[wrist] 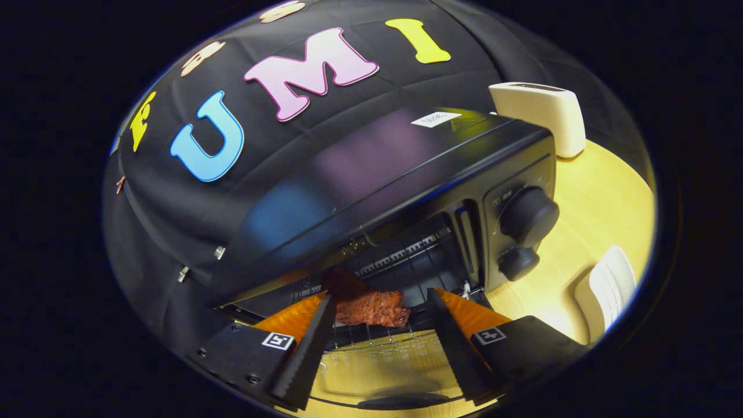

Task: Open the toaster oven, put the food inside, and close the toaster oven door.

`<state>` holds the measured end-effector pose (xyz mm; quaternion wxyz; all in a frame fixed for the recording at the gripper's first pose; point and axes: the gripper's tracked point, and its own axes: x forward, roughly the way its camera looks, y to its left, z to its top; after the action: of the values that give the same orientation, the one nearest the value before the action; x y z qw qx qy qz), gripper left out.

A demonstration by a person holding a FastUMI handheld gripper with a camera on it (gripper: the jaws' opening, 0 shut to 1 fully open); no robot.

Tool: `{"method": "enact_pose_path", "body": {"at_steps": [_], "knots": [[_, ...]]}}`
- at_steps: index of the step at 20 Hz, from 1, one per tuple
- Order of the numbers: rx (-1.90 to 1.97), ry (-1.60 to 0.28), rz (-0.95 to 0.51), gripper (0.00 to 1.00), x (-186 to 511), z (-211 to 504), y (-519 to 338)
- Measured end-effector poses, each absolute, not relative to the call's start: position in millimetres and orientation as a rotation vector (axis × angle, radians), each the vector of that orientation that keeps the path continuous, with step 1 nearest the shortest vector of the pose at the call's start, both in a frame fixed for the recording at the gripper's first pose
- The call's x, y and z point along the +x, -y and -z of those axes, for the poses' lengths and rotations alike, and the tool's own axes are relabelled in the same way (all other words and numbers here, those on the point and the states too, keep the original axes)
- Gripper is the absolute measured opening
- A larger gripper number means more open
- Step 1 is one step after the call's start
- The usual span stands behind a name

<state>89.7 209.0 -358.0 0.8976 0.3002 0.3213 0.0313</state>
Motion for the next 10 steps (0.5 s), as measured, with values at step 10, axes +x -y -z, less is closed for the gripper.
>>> {"method": "enact_pose_path", "body": {"at_steps": [10], "knots": [[0.531, -0.656, -0.045, 0.98, 55.0, 329.7, -186.1]]}}
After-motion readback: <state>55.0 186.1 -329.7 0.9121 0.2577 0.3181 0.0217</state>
